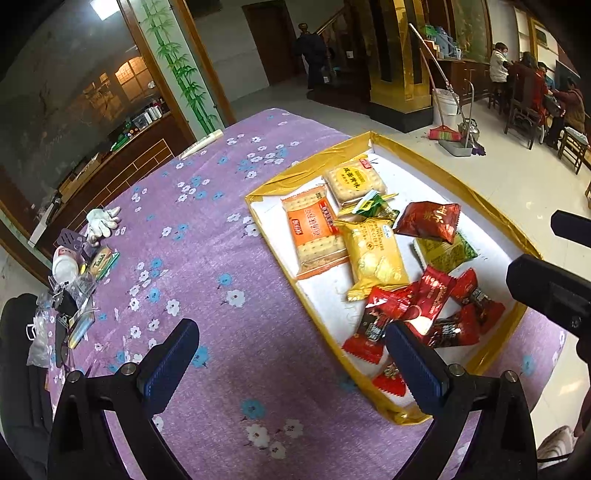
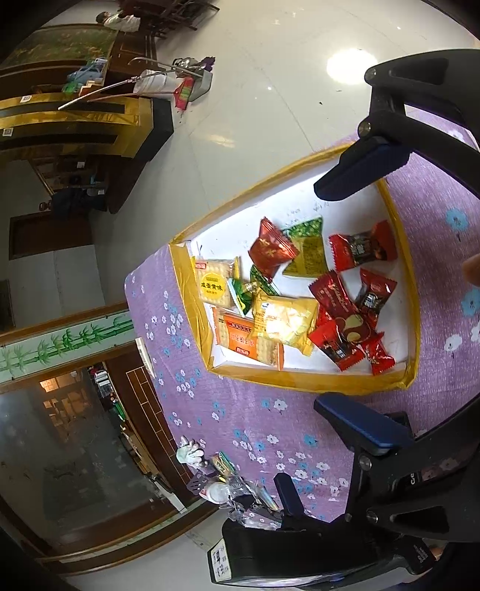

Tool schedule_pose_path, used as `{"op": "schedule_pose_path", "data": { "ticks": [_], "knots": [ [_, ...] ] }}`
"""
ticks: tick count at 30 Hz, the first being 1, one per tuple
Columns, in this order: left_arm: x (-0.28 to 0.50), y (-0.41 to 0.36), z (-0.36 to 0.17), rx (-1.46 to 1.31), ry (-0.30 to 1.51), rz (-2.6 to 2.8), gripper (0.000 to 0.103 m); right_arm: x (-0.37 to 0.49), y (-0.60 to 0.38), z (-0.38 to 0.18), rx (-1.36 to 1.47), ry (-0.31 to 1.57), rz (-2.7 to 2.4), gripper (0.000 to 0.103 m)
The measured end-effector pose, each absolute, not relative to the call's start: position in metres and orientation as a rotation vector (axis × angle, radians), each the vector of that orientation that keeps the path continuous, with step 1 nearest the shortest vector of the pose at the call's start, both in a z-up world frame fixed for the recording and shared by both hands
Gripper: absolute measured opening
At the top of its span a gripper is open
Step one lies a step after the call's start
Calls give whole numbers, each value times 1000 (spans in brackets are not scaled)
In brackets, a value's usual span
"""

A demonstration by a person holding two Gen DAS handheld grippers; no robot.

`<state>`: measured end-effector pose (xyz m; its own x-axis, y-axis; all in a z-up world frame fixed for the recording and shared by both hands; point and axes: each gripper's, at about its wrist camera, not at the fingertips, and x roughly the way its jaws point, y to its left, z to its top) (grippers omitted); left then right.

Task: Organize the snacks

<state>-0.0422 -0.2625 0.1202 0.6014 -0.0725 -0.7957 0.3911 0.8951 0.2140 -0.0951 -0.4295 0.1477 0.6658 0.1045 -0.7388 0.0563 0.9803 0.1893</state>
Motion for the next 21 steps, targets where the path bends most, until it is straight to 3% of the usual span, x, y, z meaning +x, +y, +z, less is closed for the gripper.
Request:
{"op": "schedule_pose_path", "data": {
  "ticks": [21],
  "knots": [
    [-46, -301, 116, 439, 919, -316, 102, -101, -470, 137, 274, 864, 6, 103]
  ]
}}
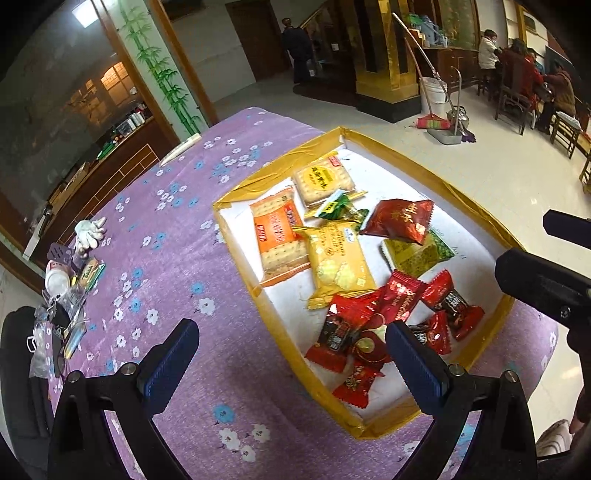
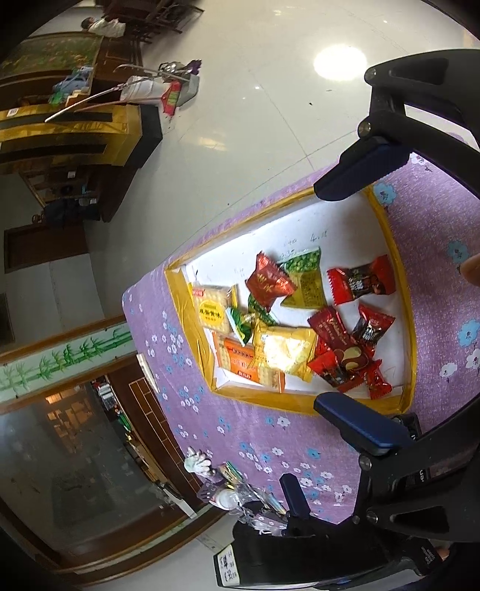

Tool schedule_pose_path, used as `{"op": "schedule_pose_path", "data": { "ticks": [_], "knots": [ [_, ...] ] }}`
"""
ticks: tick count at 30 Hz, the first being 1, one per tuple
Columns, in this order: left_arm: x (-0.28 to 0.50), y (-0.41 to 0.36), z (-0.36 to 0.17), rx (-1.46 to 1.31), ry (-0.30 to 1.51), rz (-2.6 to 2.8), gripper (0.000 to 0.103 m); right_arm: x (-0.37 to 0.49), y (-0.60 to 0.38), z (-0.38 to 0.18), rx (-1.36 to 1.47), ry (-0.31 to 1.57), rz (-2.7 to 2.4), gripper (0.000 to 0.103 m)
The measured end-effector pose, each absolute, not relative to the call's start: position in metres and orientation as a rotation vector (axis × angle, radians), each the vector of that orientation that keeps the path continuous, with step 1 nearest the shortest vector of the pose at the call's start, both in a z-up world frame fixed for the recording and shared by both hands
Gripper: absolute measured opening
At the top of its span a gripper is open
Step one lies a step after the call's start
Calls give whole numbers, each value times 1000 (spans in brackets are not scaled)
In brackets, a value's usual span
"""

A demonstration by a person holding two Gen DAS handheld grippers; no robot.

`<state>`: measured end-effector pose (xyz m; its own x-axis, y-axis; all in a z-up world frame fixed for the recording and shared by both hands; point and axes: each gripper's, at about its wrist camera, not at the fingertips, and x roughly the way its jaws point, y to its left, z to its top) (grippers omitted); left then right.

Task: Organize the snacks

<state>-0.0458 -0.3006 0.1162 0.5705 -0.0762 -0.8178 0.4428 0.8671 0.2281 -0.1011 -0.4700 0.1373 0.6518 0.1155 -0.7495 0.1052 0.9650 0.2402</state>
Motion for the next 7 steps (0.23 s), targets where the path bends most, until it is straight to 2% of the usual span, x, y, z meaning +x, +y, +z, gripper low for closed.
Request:
{"op": "schedule_pose_path", "data": {
  "ticks": [7],
  "knots": [
    [-50, -309, 117, 405, 934, -345, 102, -99, -486, 132, 282, 876, -8, 103]
  ]
}}
